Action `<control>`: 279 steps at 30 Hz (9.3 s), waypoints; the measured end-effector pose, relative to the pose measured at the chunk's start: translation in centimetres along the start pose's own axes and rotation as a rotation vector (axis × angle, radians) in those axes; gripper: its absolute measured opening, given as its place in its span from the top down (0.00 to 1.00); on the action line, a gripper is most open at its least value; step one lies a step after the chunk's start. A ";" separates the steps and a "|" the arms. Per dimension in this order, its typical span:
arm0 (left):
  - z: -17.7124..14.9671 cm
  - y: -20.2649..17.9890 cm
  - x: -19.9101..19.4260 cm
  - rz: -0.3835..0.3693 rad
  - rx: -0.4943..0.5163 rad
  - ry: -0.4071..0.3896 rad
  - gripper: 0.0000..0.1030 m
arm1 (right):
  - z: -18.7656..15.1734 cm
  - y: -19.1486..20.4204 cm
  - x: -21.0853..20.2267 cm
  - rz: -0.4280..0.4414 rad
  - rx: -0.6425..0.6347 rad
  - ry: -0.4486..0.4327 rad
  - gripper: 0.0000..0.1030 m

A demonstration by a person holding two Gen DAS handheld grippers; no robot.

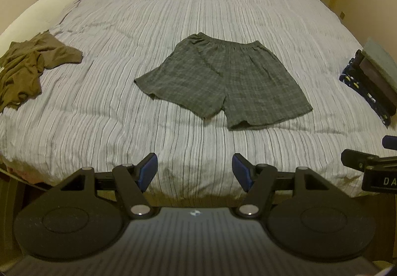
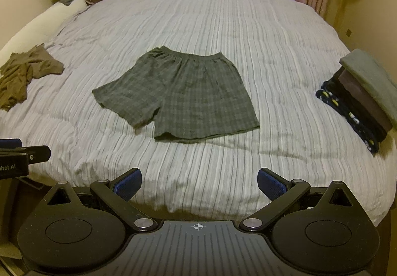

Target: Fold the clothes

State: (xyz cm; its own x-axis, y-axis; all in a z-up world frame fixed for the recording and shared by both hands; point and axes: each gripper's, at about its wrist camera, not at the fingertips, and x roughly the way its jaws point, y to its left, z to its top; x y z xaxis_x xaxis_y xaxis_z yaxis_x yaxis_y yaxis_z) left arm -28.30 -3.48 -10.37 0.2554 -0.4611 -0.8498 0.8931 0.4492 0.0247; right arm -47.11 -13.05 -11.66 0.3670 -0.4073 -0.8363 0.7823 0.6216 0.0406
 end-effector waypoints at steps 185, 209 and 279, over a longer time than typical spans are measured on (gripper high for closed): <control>25.3 18.8 48.0 -0.571 -0.021 0.337 0.81 | 13.2 -4.6 38.1 -0.132 0.633 0.089 0.32; 31.4 13.7 48.7 -0.665 0.156 0.040 0.99 | 23.5 -4.7 46.0 0.000 0.533 -0.017 0.32; 17.7 29.6 42.7 -0.635 -0.057 0.371 0.94 | 0.9 5.1 31.1 0.159 1.222 -0.015 0.51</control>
State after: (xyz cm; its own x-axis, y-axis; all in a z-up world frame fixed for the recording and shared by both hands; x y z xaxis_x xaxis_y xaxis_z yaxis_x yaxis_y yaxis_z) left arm 15.63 -23.40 -36.54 -0.4557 -0.3614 -0.8135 0.8037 0.2256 -0.5505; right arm -31.30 -23.14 -36.99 0.5010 -0.3965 -0.7693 0.6826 -0.3655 0.6329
